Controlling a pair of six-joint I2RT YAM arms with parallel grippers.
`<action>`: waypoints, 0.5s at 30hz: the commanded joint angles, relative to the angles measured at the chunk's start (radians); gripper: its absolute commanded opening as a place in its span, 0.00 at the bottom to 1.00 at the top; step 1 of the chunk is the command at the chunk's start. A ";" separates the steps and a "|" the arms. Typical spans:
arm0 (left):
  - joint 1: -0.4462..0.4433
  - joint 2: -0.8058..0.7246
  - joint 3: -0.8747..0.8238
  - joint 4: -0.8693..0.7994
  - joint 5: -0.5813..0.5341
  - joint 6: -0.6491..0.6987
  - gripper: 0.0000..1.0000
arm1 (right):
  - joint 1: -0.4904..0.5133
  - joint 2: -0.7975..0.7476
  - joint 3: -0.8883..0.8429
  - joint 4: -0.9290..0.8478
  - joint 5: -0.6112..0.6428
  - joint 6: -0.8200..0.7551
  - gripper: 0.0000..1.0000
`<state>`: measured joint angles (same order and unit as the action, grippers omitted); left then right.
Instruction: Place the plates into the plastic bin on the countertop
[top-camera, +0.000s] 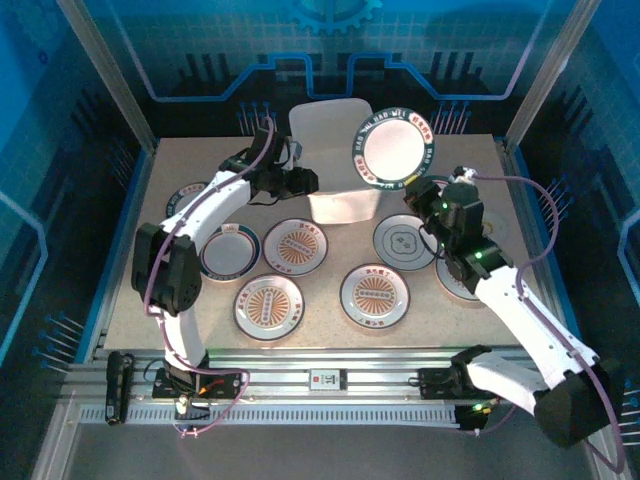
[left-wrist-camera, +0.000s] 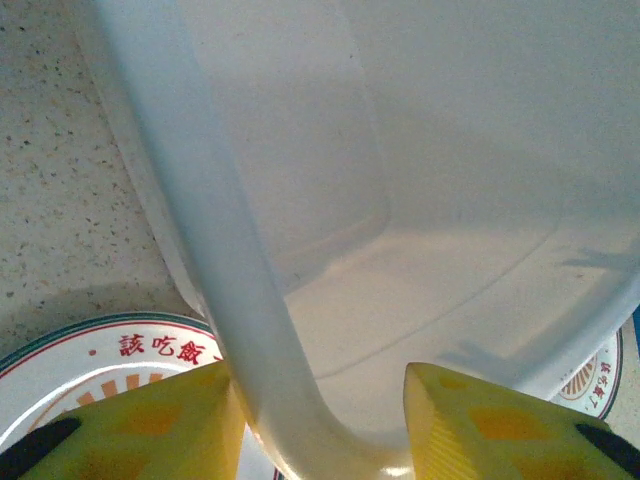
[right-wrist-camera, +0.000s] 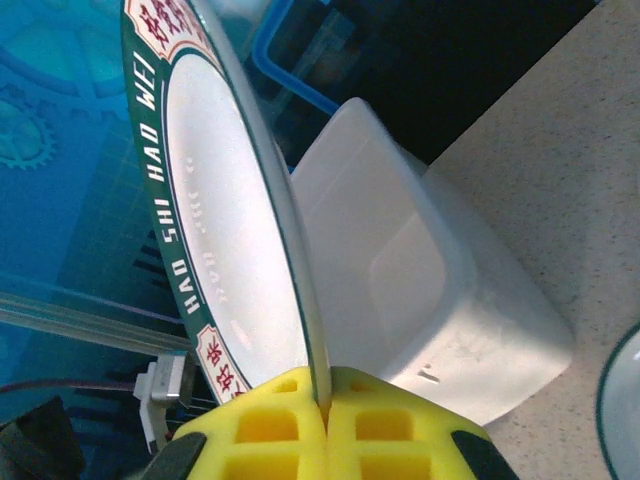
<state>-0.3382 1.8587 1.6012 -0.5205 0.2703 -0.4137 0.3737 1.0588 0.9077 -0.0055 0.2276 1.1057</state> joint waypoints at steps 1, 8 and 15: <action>-0.020 -0.039 -0.026 0.033 0.013 -0.037 0.45 | -0.005 0.034 0.051 0.047 -0.035 0.058 0.00; -0.042 -0.047 -0.045 0.027 0.014 -0.034 0.40 | 0.009 0.135 0.129 0.079 -0.038 0.118 0.00; -0.063 -0.077 -0.075 0.023 0.008 -0.030 0.35 | 0.017 0.261 0.186 0.130 -0.080 0.226 0.00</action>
<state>-0.3790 1.8286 1.5505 -0.4866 0.2703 -0.4480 0.3798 1.2865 1.0546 0.0319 0.1802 1.2598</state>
